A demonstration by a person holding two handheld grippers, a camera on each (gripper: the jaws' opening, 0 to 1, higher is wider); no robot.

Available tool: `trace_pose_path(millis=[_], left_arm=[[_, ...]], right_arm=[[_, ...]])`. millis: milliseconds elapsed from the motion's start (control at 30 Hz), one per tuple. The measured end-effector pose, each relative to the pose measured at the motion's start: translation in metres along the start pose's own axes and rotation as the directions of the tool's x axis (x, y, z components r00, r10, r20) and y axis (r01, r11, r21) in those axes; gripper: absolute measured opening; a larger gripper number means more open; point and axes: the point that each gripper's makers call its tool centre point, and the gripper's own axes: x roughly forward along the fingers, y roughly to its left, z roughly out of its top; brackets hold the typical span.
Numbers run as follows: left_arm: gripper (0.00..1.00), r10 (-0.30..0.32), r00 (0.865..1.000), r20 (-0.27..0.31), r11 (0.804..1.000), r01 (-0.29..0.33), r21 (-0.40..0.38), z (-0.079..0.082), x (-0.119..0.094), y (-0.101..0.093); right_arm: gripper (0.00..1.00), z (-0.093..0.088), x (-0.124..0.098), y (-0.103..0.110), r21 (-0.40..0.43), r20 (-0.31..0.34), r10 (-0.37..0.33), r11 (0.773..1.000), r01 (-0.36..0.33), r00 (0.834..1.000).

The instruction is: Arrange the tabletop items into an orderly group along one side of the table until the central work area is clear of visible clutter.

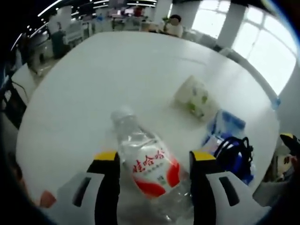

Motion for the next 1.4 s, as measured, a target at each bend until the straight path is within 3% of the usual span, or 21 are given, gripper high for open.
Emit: trace_pose_path(millis=[733,900,1033,1400], left_arm=[[0.46,0.001,0.999,-0.042,1.000,0.001,0.030,-0.003,-0.004,0.007],[0.48,0.021,0.999,-0.044,1.000,-0.021,-0.010,-0.005,-0.005,0.009],[0.59,0.048,0.997,-0.063,0.999,-0.049,-0.019,-0.012,-0.004,0.013],[0.46,0.035,0.996,-0.079,0.999,-0.037,-0.022,-0.014,0.001,0.007]], right_arm=[[0.96,-0.002,0.000,0.001,-0.009,-0.013,0.004,1.000,-0.005,1.000],[0.96,-0.001,0.000,0.001,-0.008,-0.011,0.004,1.000,-0.004,1.000],[0.95,-0.001,0.000,0.001,-0.008,-0.010,0.005,1.000,-0.005,1.000],[0.95,-0.002,0.000,0.001,-0.007,-0.015,0.008,1.000,-0.008,1.000]])
